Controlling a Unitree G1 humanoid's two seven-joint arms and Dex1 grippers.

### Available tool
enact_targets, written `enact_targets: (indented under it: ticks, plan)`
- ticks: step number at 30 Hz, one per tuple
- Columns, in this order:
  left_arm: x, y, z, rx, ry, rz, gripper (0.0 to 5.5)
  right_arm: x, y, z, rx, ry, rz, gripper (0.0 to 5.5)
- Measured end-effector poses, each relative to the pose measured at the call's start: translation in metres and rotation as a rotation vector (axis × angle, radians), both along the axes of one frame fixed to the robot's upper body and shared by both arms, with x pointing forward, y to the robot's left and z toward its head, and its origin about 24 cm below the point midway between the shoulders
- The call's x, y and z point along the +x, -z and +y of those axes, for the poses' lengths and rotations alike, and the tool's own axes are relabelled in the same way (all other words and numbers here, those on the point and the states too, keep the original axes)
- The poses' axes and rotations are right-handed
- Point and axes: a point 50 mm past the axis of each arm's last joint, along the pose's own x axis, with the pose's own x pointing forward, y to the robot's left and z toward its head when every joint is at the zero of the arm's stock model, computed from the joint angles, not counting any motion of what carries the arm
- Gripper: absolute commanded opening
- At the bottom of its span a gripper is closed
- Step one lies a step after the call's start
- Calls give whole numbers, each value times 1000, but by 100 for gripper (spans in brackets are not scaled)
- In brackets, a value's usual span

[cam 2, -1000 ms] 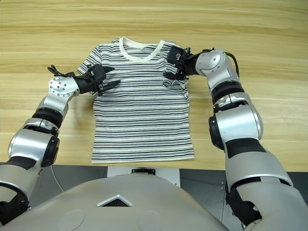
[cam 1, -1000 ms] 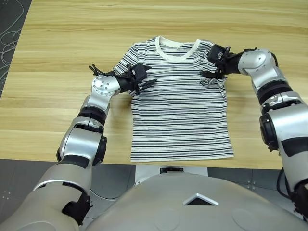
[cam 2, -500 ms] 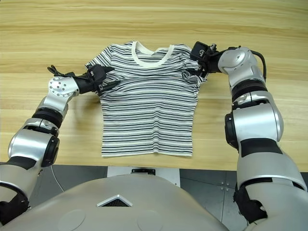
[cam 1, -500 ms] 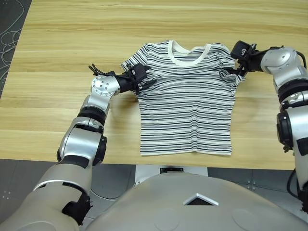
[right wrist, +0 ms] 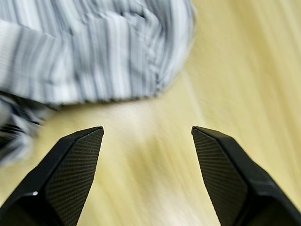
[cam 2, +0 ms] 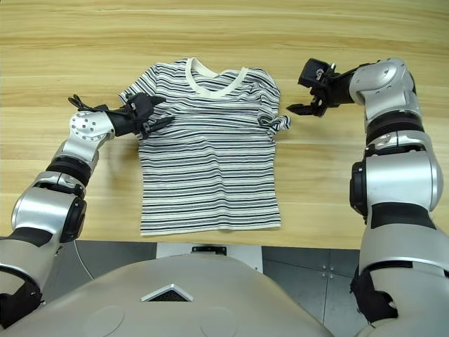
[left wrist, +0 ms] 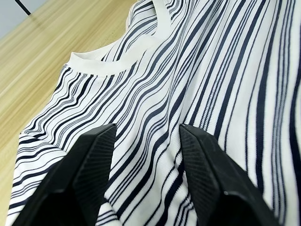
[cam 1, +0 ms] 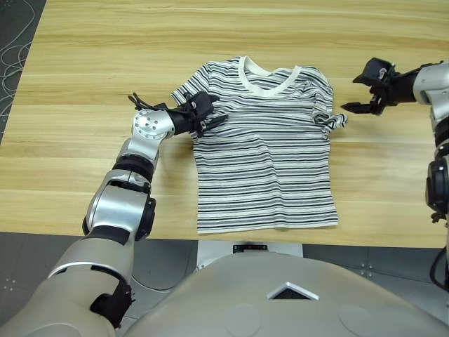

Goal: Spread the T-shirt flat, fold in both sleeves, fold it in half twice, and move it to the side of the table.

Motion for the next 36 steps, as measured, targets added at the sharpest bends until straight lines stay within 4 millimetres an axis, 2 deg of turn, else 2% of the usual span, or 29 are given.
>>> enact_targets:
  ticks: [6,8,12,16,19,21,24,29,32,36]
  plan:
    - [1,0,0,0,-5,0,245,5,4,-12,-216,105,-140,347]
    - [1,-1,0,-4,-3,-5,245,10,-2,-8,-160,127,-179,347]
    - [0,-8,-7,-35,65,-10,245,26,-22,27,47,60,-259,347]
    - [11,-42,-14,-96,116,-132,245,28,-24,42,102,3,-272,347]
    - [14,-56,-21,-114,156,-160,245,24,-19,44,117,-24,-263,347]
    - [11,-60,-32,-124,202,-172,245,19,-9,47,137,-40,-233,347]
    - [-3,-45,-48,-140,245,-117,245,11,5,51,144,-62,-193,347]
    - [-17,-21,-71,-140,287,-30,245,12,3,60,149,-111,-198,347]
    - [-22,-3,-66,-106,254,44,245,10,6,61,148,-118,-186,347]
    - [-25,1,-59,-88,254,33,245,7,13,67,142,-137,-162,347]
